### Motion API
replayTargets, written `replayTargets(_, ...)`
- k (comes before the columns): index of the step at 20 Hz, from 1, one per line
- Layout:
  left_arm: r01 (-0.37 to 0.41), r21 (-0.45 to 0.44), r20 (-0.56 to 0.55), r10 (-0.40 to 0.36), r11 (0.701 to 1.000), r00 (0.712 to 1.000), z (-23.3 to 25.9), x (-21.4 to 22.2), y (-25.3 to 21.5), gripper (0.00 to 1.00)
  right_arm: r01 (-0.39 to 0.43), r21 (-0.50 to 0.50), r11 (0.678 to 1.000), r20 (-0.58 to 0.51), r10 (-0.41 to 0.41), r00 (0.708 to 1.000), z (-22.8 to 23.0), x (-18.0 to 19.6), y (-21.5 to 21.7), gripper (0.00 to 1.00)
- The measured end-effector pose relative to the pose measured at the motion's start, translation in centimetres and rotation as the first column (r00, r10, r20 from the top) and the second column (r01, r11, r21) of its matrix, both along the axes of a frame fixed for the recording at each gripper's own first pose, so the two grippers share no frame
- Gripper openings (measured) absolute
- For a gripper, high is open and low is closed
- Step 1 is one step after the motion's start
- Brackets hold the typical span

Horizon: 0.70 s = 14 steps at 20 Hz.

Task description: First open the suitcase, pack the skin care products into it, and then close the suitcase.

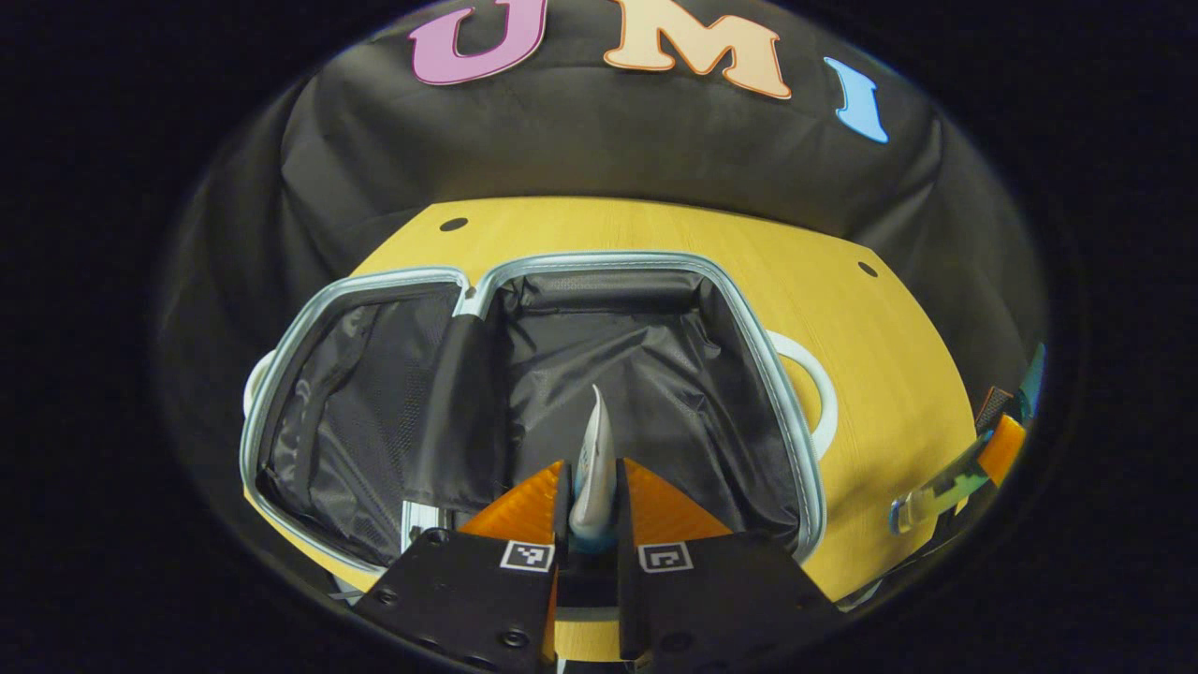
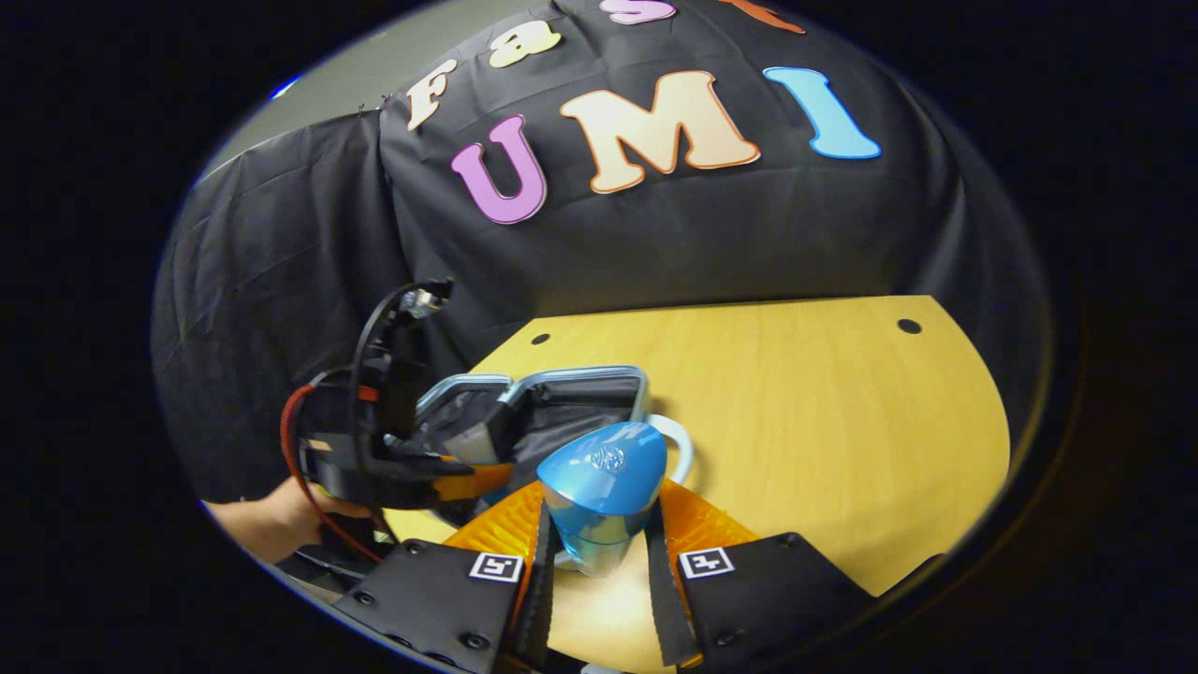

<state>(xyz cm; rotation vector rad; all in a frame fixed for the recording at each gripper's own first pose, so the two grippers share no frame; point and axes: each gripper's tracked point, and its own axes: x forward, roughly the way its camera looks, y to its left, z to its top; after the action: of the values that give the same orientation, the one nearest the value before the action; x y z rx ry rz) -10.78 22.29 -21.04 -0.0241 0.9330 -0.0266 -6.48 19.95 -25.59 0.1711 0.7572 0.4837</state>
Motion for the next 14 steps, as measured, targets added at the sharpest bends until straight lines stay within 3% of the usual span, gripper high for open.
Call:
replayTargets(6, 0.082, -0.046, 0.028, -0.081, 0.996, 0.996, -0.4, 1.3, 0.5, 0.24, -0.009, -0.039, 0.999, -0.025, 0.008, 1.0, -2.0, 0.4, 4.5, 0.43)
replayTargets(10, 0.13, -0.078, 0.113, -0.121, 0.988, 0.986, 2.0, 2.2, 1.4, 0.82, -0.013, -0.082, 0.997, -0.038, 0.01, 0.999, -4.1, 0.7, 6.6, 0.46)
replayTargets(14, 0.121, -0.128, 0.196, -0.094, 0.984, 0.976, 6.3, 3.1, 4.2, 0.86, -0.026, -0.132, 0.991, -0.094, 0.013, 0.995, -7.7, 0.1, 8.3, 0.43)
